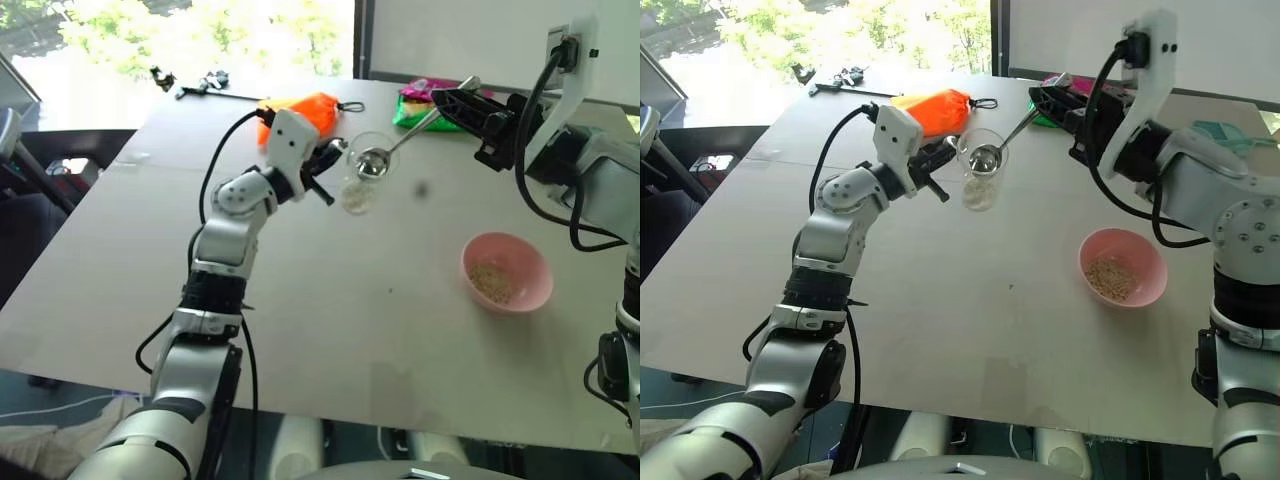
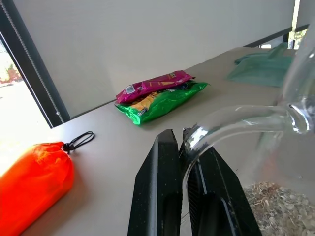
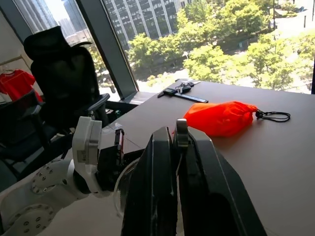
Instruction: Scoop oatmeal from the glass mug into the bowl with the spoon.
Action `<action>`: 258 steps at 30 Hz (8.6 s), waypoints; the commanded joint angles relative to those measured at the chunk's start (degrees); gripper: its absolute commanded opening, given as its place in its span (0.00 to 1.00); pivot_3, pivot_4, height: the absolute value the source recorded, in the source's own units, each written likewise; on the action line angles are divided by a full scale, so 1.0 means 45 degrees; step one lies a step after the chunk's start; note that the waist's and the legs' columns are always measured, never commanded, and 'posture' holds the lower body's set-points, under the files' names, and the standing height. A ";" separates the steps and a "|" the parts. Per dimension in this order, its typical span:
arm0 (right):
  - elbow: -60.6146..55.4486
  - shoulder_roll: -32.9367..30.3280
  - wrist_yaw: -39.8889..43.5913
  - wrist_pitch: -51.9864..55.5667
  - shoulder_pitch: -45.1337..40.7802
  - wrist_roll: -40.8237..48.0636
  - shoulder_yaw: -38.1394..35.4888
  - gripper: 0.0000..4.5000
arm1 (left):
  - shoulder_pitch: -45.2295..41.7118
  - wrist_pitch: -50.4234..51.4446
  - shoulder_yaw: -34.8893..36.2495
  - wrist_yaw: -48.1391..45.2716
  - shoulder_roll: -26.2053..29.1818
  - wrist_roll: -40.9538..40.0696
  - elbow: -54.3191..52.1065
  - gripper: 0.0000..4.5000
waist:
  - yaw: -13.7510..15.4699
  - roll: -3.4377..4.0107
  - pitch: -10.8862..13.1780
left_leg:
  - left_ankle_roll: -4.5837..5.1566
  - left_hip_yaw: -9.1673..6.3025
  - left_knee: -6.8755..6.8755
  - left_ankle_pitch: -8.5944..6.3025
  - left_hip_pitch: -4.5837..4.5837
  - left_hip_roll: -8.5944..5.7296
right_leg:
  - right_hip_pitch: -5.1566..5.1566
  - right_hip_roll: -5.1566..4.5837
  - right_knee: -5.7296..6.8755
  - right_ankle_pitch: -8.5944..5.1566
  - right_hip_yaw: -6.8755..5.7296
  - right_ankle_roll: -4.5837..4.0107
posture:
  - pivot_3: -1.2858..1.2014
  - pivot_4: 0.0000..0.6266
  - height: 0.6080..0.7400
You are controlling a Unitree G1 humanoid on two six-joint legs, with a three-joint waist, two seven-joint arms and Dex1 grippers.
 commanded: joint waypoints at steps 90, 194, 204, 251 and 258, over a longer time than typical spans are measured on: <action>0.3028 0.5261 -0.7048 0.4479 -0.2213 0.3975 -0.4769 0.00 | 0.0250 -0.1027 -0.0408 0.1562 -0.0524 0.1161 0.0065 0.01 | -0.0063 0.0003 -0.0001 | -0.0004 0.0025 -0.0004 0.0002 -0.0003 -0.0008 | -0.0007 -0.0004 0.0010 0.0000 -0.0008 0.0000 | 0.52 0.24 0.99; -0.4108 -0.5424 -0.0906 0.1073 1.1215 0.2210 -0.8992 0.00 | -0.6449 -0.6592 -0.1542 0.2318 -0.4744 0.3974 1.1657 0.01 | 0.0306 0.0037 -0.0018 | 0.0055 -0.0027 -0.0002 -0.0032 -0.0007 -0.0055 | 0.0005 0.0024 -0.0010 -0.0016 0.0058 0.0030 | 0.52 0.24 0.99; -0.4716 -0.4951 0.1547 -0.0768 1.0338 -0.0048 -0.8791 0.00 | -0.5672 -0.6234 -0.1175 0.2212 -0.4348 0.3419 1.0261 0.01 | 0.0293 0.0030 -0.0015 | 0.0019 -0.0118 0.0015 -0.0011 -0.0022 -0.0139 | 0.0047 0.0014 -0.0016 -0.0052 0.0109 0.0088 | 0.52 0.24 0.99; 0.0326 0.1649 -0.3687 -0.1776 0.0716 0.4487 -0.2021 0.00 | 0.2856 0.2382 0.0079 0.3791 -0.2076 0.1061 -0.4082 0.01 | 0.0279 0.0059 -0.0029 | 0.0016 -0.0164 0.0046 -0.0007 0.0001 -0.0111 | 0.0100 -0.0010 0.0014 -0.0050 0.0083 0.0084 | 0.52 0.24 0.99; -0.0104 0.1000 -0.2148 -0.1053 0.1073 0.1784 -0.0767 0.00 | 0.2623 0.2422 0.0238 0.3914 -0.2268 0.0746 -0.4222 0.01 | 0.0199 0.0059 -0.0029 | 0.0017 -0.0159 0.0042 -0.0007 0.0007 -0.0113 | 0.0097 -0.0004 0.0014 -0.0050 0.0088 0.0084 | 0.52 0.24 0.99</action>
